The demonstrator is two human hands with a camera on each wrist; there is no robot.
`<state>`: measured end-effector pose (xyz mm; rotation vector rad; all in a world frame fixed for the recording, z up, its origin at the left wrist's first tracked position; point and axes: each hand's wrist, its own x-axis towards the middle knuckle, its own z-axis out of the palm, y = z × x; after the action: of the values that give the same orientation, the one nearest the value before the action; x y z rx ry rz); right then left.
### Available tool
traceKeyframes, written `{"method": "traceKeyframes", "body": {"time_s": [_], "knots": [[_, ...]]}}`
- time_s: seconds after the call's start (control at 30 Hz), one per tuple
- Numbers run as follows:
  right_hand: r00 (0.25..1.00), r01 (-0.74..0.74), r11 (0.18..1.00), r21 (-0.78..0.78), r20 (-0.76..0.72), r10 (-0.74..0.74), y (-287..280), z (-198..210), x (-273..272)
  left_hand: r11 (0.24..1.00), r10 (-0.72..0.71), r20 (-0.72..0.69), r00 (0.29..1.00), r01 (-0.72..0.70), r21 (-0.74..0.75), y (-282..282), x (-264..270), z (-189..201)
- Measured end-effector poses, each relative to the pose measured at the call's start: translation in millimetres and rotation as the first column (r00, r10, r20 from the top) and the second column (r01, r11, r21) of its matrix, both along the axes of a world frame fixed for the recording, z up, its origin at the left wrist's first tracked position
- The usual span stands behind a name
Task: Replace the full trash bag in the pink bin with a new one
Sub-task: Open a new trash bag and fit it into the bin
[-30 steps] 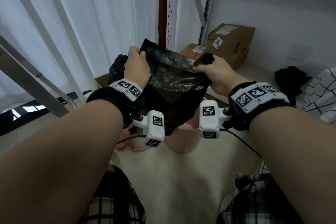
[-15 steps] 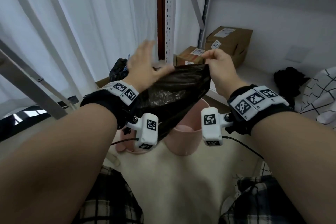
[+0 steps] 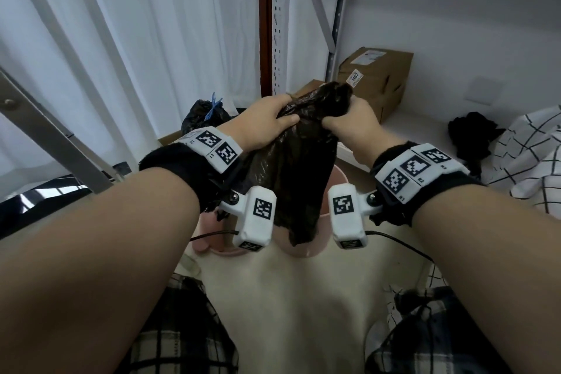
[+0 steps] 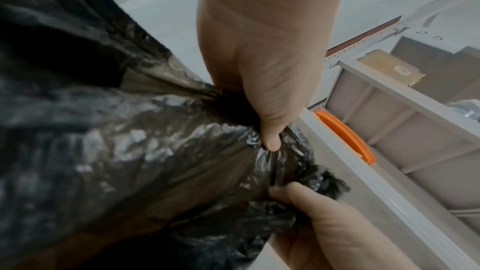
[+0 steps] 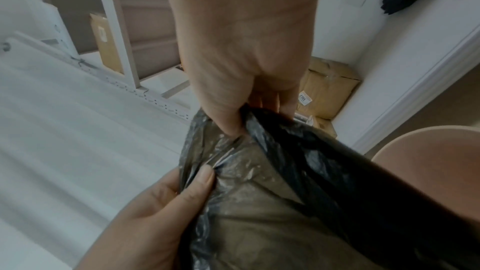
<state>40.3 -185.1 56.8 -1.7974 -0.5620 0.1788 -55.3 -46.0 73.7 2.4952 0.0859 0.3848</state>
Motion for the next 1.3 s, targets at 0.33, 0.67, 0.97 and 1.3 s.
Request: {"method": "traceKeyframes", "body": {"time_s": [0.33, 0.67, 0.97, 1.3], "knots": [[0.968, 0.249, 0.961, 0.121, -0.061, -0.243, -19.7, -2.3, 12.1, 0.983, 0.177, -0.121, 0.977, -0.171, 0.063, 12.9, -19.1, -5.0], [0.992, 0.049, 0.998, 0.041, -0.123, -0.044, -16.0, -4.3, -2.0, 0.927, 0.133, -0.148, 0.98, -0.175, -0.331, 11.9, -19.0, -5.7], [0.999, -0.041, 0.999, 0.025, -0.008, 0.041, -11.9, -6.6, 8.2, 0.987, 0.154, -0.239, 0.959, -0.137, 0.087, 22.7, -12.8, -23.4], [0.935, -0.261, 0.953, 0.154, -0.204, 0.289, 0.6, -5.9, -3.3, 0.839, -0.001, -0.074, 0.997, -0.04, -0.543, 6.4, 4.9, -18.8]]}}
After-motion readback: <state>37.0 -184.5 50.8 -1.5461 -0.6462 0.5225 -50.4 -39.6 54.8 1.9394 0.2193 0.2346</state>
